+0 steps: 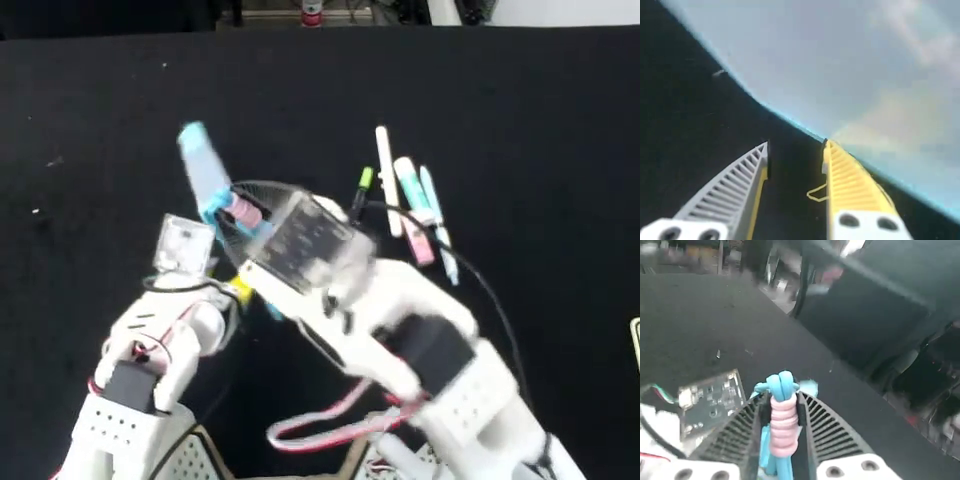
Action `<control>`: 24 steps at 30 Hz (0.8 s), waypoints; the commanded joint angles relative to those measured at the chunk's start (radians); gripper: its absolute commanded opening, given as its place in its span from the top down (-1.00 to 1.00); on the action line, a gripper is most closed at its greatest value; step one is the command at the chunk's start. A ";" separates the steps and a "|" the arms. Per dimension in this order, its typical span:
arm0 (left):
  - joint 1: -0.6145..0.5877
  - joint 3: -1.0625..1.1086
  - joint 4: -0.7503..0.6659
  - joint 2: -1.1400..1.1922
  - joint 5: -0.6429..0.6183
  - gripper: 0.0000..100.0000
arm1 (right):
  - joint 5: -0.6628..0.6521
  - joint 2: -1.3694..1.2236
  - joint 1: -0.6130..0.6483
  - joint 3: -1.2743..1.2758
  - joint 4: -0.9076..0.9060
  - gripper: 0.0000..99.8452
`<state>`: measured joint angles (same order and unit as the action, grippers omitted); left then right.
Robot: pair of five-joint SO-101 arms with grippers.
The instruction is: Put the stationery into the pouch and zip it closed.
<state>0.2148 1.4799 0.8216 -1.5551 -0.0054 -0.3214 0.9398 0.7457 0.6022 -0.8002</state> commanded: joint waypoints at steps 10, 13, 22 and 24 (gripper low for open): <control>-0.130 -0.162 0.230 -0.011 -0.008 0.64 | -0.002 0.073 0.037 -0.019 -0.410 0.98; -0.203 -0.214 0.265 -0.011 0.021 0.64 | -0.002 0.134 0.040 0.016 -0.384 0.98; -0.335 -0.427 0.315 -0.011 0.114 0.64 | -0.002 0.173 0.041 0.186 -0.222 0.98; -0.360 -0.492 0.333 -0.003 0.143 0.64 | -0.002 0.174 0.040 0.203 -0.203 0.98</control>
<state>-0.0967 1.1531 1.1270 -1.5551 0.0913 -0.3214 1.1009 0.7825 0.7833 -1.0656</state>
